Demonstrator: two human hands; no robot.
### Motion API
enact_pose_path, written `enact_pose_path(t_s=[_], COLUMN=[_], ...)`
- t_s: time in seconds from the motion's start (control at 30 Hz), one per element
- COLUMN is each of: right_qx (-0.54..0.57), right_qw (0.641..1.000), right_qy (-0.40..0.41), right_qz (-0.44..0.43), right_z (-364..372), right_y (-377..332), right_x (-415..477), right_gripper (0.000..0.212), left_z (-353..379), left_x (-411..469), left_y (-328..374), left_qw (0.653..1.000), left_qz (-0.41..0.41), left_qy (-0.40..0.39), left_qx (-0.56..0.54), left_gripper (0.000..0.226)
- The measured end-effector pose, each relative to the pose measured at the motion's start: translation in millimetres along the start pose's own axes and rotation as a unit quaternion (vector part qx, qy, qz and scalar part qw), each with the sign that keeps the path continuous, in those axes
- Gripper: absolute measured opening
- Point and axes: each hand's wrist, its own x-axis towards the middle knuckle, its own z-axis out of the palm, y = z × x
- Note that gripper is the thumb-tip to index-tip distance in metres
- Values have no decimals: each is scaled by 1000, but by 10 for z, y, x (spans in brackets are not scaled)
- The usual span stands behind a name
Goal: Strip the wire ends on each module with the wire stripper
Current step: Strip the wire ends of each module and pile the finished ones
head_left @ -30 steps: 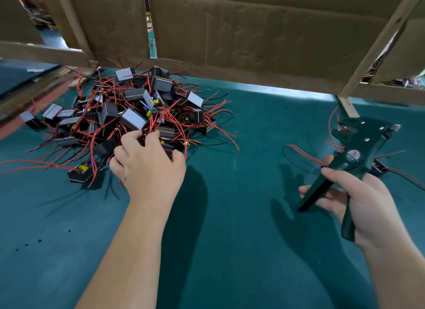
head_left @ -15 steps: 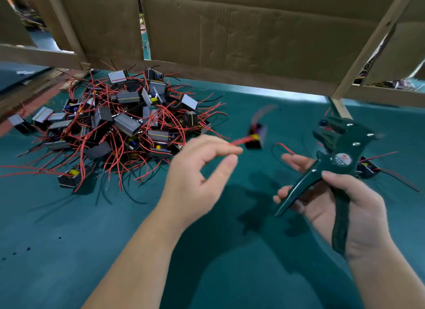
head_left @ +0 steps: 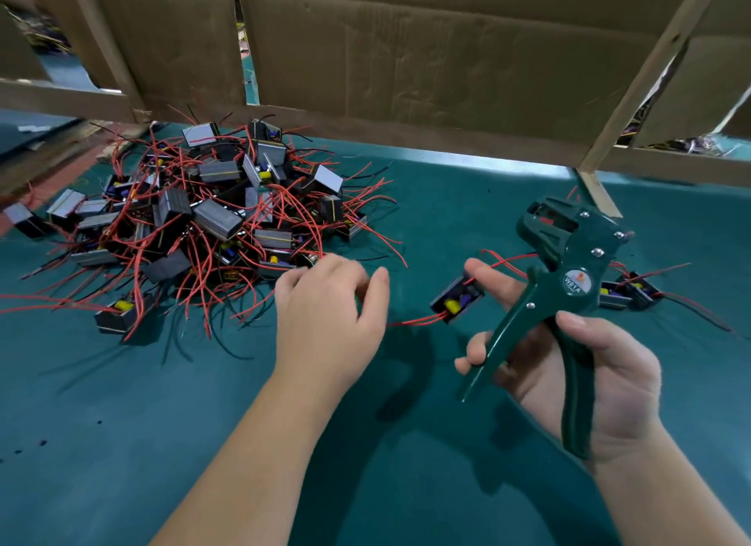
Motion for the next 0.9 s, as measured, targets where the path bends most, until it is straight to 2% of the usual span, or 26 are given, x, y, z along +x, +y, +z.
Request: enact_pose_path(t_s=[0.07, 0.13, 0.17, 0.23, 0.33, 0.47, 0.53, 0.67, 0.77, 0.9], right_qx=[-5, -8, -10, -16, -35, -22, -28, -61, -50, -31], right_qw=[999, 998, 998, 996, 994, 994, 993, 990, 991, 994], right_qy=[-27, -45, -52, -66, -78, -74, -75, -73, -55, -47], right_qz=[19, 35, 40, 49, 61, 83, 89, 105, 110, 93], right_z=[34, 61, 68, 88, 139, 121, 115, 160, 147, 140], right_y=[24, 73, 105, 164, 195, 194, 212, 228, 220, 212], right_x=[15, 20, 19, 22, 34, 19, 11, 23, 22, 23], right_gripper=[74, 72, 70, 59, 46, 54, 56, 63, 74, 76], left_z=[-10, -9, -13, -12, -30, -71, -75, -61, -59, -36], left_x=[-9, -20, -24, -26, 6, 15, 12, 19, 31, 51], left_y=[16, 30, 47, 75, 54, 54, 84, 90, 79, 83], left_qw=[997, 978, 961, 935, 927, 863, 846, 847, 849, 813], left_qz=[69, 118, 116, 90, 47, -54, -91, -129, -137, -179], left_qy=[15, -41, -82, -146, -181, -244, -246, -211, -158, -161], left_qx=[-39, -167, -237, -310, -326, -440, -463, -470, -486, -531], left_gripper=[22, 27, 30, 23, 8, 9, 8, 8, 24, 22])
